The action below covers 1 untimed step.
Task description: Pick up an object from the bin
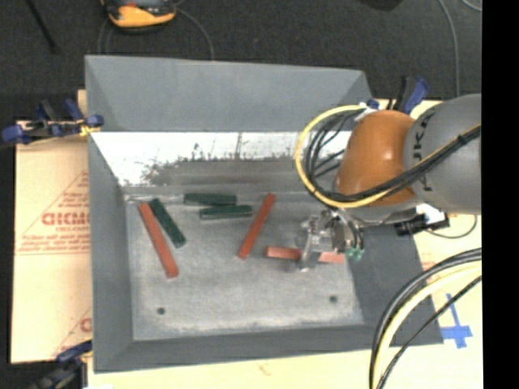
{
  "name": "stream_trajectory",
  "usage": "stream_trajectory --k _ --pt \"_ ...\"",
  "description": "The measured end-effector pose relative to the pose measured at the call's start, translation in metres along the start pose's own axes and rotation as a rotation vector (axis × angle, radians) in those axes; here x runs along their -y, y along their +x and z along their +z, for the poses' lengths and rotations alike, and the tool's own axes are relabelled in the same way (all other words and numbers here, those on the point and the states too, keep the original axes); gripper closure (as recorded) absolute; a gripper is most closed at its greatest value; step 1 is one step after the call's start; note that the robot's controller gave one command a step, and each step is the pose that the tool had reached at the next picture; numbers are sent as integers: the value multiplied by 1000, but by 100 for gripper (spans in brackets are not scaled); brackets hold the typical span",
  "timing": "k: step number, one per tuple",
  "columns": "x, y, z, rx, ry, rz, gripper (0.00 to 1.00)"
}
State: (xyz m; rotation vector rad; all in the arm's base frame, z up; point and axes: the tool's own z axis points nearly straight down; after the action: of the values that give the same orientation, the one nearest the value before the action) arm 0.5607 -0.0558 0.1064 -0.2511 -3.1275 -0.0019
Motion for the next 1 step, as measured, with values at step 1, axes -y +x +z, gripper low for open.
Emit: stream_trajectory --k 1 --pt "0 0 -23 1 0 0 100"
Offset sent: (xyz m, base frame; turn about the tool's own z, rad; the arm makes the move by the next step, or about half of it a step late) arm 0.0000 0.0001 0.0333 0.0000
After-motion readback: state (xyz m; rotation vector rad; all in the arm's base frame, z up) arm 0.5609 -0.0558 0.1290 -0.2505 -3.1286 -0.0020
